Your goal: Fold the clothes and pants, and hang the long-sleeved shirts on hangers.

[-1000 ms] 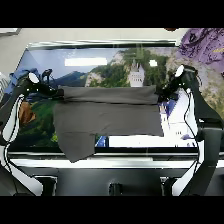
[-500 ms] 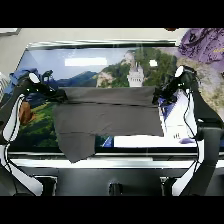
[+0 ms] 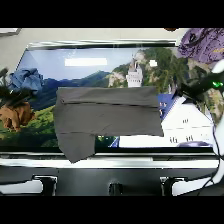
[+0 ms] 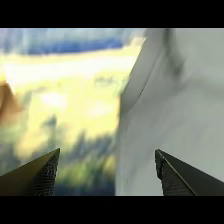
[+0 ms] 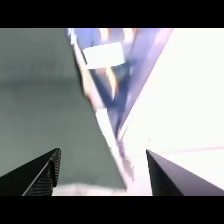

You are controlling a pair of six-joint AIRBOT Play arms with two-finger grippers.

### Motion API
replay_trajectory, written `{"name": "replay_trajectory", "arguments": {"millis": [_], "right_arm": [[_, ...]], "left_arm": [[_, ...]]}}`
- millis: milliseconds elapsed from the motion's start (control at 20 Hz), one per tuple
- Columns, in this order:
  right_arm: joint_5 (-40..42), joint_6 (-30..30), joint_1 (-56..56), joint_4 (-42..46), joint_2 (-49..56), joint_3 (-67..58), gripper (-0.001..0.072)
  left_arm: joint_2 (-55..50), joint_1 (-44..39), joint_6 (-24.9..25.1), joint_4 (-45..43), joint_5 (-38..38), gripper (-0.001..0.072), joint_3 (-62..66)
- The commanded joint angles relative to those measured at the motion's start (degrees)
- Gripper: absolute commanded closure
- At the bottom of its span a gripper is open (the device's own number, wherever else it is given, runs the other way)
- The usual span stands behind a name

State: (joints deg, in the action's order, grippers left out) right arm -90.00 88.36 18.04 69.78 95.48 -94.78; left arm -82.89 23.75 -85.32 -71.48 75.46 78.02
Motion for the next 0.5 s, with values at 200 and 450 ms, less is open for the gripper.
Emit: {"name": "replay_trajectory", "arguments": {"millis": [200, 450], "right_arm": [[7.82, -6.80, 3.43, -11.17, -12.74, 27.58, 0.0122], [8.02, -6.82, 3.43, -11.91, -14.91, 29.09, 0.0122]], "left_arm": [[25.51, 5.62, 1.57, 12.52, -4.37, -0.0003, -45.51], [27.82, 5.44, 5.68, 16.22, -6.49, -0.0003, -53.92]]}}
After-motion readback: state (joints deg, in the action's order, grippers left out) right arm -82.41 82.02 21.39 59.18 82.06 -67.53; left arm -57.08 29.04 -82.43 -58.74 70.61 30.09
